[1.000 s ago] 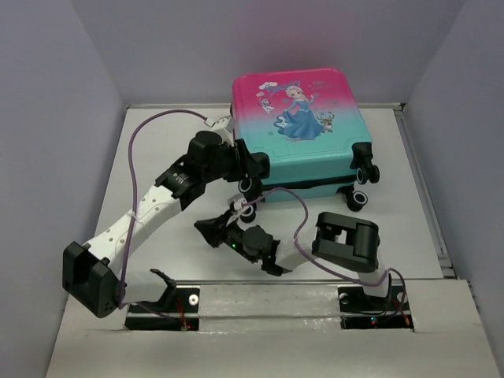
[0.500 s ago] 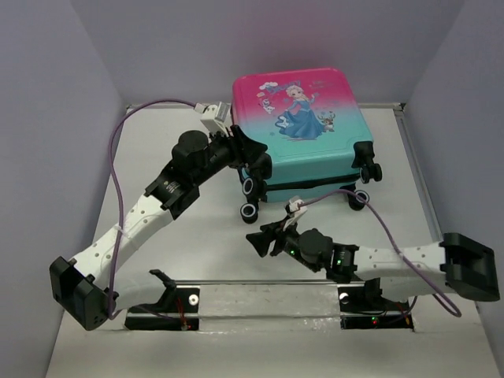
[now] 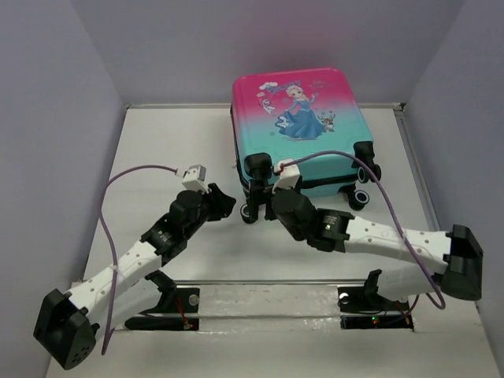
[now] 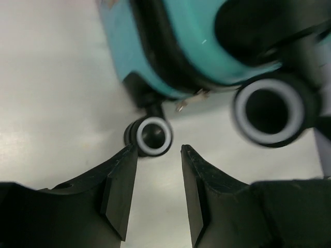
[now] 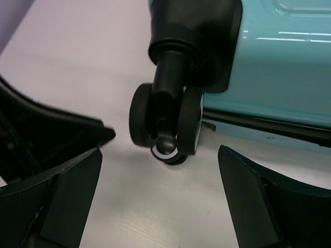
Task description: Pack the luggage
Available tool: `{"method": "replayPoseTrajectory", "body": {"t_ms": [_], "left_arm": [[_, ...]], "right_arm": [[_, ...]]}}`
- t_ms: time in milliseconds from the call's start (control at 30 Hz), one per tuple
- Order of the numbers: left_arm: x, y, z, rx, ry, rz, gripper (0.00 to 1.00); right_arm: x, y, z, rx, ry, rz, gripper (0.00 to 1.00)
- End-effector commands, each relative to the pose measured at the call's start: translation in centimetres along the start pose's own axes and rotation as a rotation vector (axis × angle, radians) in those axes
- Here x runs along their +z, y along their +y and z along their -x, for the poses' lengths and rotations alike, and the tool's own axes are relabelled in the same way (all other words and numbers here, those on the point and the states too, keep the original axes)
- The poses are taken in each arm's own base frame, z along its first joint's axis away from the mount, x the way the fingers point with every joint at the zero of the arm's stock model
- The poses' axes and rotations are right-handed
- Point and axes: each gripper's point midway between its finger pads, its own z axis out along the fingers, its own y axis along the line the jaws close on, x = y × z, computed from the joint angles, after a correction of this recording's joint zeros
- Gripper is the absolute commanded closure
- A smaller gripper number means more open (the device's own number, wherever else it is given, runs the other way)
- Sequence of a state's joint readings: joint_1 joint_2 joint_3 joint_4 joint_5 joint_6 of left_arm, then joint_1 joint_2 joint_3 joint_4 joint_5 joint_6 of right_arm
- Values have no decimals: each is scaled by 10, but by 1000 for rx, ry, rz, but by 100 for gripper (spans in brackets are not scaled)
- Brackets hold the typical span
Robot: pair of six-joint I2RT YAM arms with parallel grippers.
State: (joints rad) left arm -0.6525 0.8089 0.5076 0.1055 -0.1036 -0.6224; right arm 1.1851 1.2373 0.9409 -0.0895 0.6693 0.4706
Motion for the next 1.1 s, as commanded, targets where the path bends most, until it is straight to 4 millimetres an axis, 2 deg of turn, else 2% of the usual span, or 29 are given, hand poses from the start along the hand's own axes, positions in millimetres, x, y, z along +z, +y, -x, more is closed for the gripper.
{"method": "replayPoseTrajectory", "body": {"t_ms": [0,67,233,300,367,400,433,467,600,700,800,833,867,1000,1067], "left_arm": [[13,-7,-15,-63,-9,-89,50],[18,-10,-23,-52,10,-112,50],[28,-9,-36,-39,27,-123,51],[31,-12,-43,-35,34,-149,52],[35,-17,-49,-25,41,-168,53],[37,-18,-56,-17,59,-169,53],[39,-19,-58,-10,63,-174,53],[41,-25,-56,-7,54,-191,53],[49,-30,-61,16,54,-190,56],[52,-38,-56,18,25,-206,56],[58,-46,-50,19,-17,-227,57],[64,-43,-54,24,-12,-211,57],[68,-50,-47,41,-36,-224,57],[88,-36,-41,81,-96,-118,54],[94,-37,-40,96,-108,-110,53]], "right_arm": [[28,-24,1,-81,57,-155,0],[43,-32,5,-79,56,-198,0],[65,-28,11,-104,54,-231,2],[76,-25,11,-136,55,-253,8],[81,-35,12,-173,61,-315,13],[86,-34,10,-189,68,-324,27],[86,-35,10,-198,71,-328,35],[86,-36,10,-210,74,-335,52],[79,-40,22,-233,59,-351,80],[74,-40,33,-250,58,-357,93],[71,-30,40,-219,58,-304,93],[70,-28,41,-214,59,-293,93],[69,-24,43,-199,58,-271,93],[66,-17,46,-178,55,-226,93],[65,-13,49,-166,46,-202,93]]}}
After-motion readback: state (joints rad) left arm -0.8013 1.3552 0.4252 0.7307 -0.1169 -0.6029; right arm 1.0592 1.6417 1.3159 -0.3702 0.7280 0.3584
